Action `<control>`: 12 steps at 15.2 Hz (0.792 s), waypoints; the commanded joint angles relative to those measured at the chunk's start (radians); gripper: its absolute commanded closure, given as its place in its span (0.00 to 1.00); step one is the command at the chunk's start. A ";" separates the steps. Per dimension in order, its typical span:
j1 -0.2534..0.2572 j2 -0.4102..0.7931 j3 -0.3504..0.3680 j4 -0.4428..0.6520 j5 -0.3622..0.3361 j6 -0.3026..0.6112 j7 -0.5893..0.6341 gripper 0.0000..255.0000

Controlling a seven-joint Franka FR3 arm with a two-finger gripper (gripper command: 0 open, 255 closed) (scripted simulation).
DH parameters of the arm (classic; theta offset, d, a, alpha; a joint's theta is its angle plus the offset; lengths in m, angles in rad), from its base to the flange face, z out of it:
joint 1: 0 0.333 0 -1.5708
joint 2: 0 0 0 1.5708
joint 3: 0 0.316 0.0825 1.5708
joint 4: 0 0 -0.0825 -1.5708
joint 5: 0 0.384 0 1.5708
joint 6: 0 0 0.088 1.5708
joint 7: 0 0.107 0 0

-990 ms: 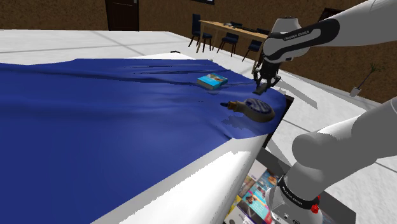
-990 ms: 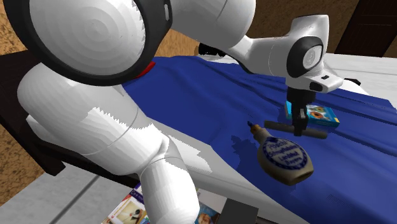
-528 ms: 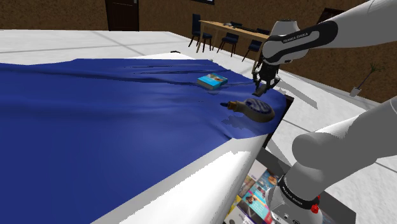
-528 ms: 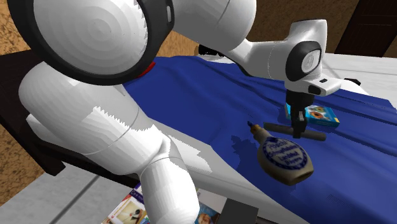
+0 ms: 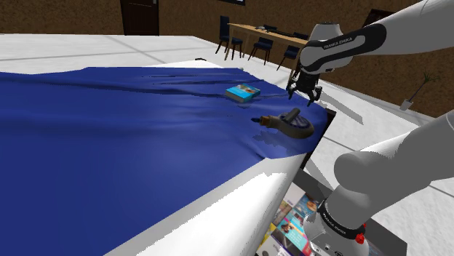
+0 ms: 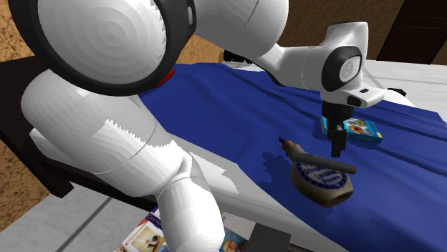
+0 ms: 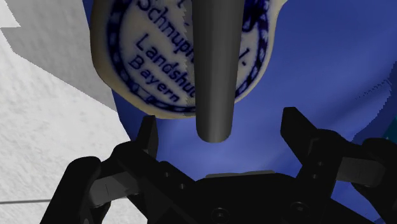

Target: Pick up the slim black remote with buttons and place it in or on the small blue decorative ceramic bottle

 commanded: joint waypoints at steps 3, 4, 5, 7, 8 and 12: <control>0.010 -0.042 0.008 0.063 0.017 -0.106 -0.008 0.00; 0.013 -0.051 0.011 0.082 0.020 -0.133 -0.010 0.00; 0.012 -0.051 0.011 0.082 0.020 -0.133 -0.010 0.00; 0.012 -0.051 0.011 0.082 0.020 -0.133 -0.010 0.00; 0.012 -0.051 0.011 0.082 0.020 -0.133 -0.010 0.00; 0.012 -0.051 0.011 0.082 0.020 -0.133 -0.010 0.00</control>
